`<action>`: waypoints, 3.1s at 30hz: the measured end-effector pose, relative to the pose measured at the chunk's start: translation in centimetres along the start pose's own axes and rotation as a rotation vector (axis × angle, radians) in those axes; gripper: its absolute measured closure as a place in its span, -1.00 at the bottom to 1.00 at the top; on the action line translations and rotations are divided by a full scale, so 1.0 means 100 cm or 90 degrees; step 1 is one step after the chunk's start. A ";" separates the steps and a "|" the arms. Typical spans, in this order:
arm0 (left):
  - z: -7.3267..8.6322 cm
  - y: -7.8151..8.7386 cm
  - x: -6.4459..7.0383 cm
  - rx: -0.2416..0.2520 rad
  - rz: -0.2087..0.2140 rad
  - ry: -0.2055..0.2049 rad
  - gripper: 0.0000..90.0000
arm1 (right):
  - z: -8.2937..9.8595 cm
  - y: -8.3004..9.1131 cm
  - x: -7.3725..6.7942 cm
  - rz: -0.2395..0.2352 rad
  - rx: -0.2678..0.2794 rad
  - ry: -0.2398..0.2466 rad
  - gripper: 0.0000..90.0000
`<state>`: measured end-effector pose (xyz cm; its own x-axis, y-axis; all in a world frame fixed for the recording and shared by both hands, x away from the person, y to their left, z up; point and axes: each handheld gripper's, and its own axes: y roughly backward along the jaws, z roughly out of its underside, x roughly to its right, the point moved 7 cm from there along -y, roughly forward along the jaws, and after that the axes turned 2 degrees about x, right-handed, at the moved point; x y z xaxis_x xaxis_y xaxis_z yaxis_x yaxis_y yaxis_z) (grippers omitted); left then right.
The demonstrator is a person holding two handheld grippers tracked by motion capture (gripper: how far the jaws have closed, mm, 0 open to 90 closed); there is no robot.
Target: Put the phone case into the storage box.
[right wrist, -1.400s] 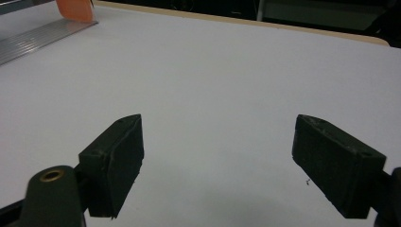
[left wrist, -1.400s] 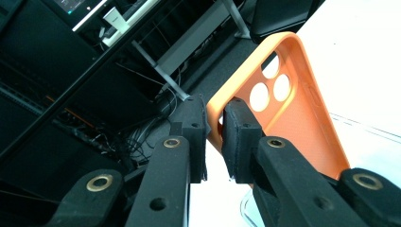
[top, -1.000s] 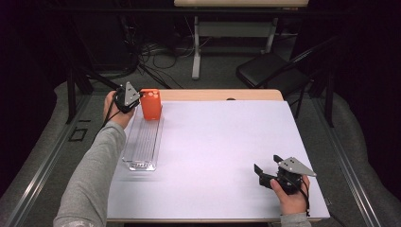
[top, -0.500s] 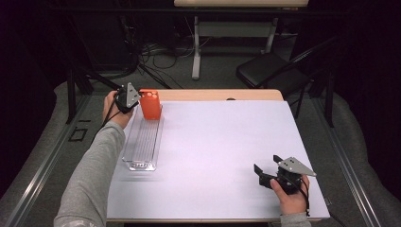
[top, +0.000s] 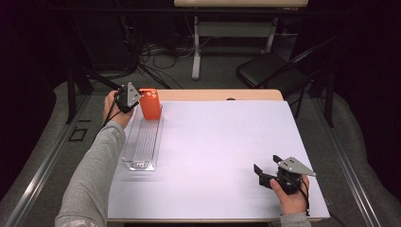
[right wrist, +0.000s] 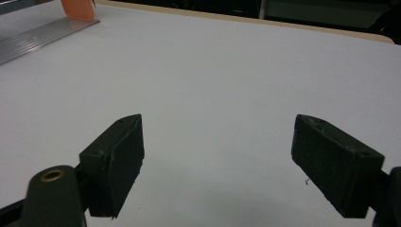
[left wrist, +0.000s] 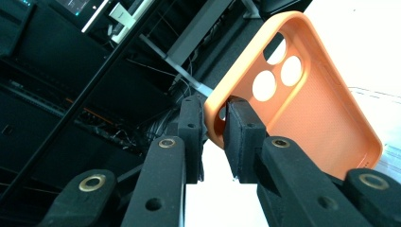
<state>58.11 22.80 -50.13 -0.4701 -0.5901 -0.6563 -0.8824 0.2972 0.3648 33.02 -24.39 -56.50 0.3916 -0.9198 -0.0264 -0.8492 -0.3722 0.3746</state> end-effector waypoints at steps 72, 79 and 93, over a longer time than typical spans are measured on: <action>-0.013 0.027 -0.018 0.031 0.029 0.222 -0.09 | 0.000 -0.004 0.001 -0.001 -0.002 0.004 -0.60; -0.015 0.033 -0.023 0.049 0.055 0.324 -0.20 | 0.000 -0.005 0.001 -0.001 -0.003 0.004 -0.60; -0.022 0.042 -0.026 0.067 0.115 0.424 -0.25 | -0.001 -0.004 0.001 0.001 -0.004 0.007 -0.60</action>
<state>55.65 23.94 -45.38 -0.5267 -0.8493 -0.0340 -0.8045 0.4852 0.3425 33.43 -24.33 -56.60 0.3947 -0.9187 -0.0160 -0.8472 -0.3706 0.3806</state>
